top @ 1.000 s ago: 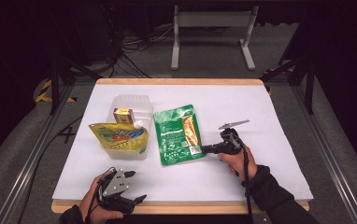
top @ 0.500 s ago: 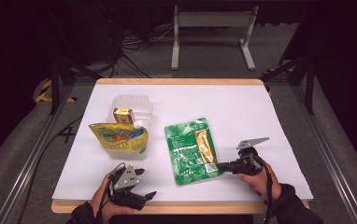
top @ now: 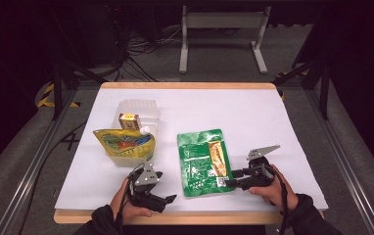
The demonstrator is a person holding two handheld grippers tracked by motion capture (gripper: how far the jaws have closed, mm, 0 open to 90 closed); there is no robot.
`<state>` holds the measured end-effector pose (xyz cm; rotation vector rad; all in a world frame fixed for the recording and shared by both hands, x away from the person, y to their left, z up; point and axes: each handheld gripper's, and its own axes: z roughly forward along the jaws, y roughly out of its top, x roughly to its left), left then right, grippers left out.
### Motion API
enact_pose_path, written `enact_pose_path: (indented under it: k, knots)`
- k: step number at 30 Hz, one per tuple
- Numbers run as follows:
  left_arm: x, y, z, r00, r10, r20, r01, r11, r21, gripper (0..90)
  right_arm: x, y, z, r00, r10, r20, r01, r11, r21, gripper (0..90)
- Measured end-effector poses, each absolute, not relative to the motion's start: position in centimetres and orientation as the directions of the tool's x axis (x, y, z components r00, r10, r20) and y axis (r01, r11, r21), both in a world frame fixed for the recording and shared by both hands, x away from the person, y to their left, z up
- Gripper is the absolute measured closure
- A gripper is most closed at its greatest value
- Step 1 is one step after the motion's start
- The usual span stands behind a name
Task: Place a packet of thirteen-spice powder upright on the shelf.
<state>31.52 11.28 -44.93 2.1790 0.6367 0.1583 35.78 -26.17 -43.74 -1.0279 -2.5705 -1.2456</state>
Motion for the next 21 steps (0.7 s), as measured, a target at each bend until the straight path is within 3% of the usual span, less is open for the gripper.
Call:
enact_pose_path:
  k: [8,10,14,16,17,21]
  knots:
    - [32.4,9.2,-45.0,0.882,0.460,-0.107,0.376,-0.548,0.747,10.7,39.7,-25.1,-44.1,-0.770,0.483,0.416,0.623,0.432,0.652,33.1]
    - [32.6,9.0,-45.0,0.879,0.463,-0.113,0.381,-0.542,0.749,10.6,40.9,-25.0,-44.4,-0.749,0.471,0.466,0.653,0.405,0.639,34.6]
    - [33.0,8.8,-45.1,0.879,0.460,-0.122,0.388,-0.546,0.743,10.4,41.9,-24.6,-44.6,-0.735,0.496,0.463,0.663,0.381,0.645,49.7]
    - [33.1,8.8,-45.3,0.876,0.466,-0.122,0.395,-0.549,0.737,10.4,41.9,-24.4,-44.6,-0.737,0.513,0.439,0.656,0.388,0.648,68.2]
    - [33.0,8.9,-45.3,0.874,0.468,-0.128,0.401,-0.547,0.735,10.4,41.9,-24.4,-44.7,-0.735,0.516,0.440,0.658,0.386,0.647,72.5]
    - [33.1,8.9,-45.2,0.875,0.468,-0.126,0.396,-0.541,0.742,10.0,41.4,-24.7,-44.7,-0.749,0.508,0.426,0.640,0.389,0.662,80.4]
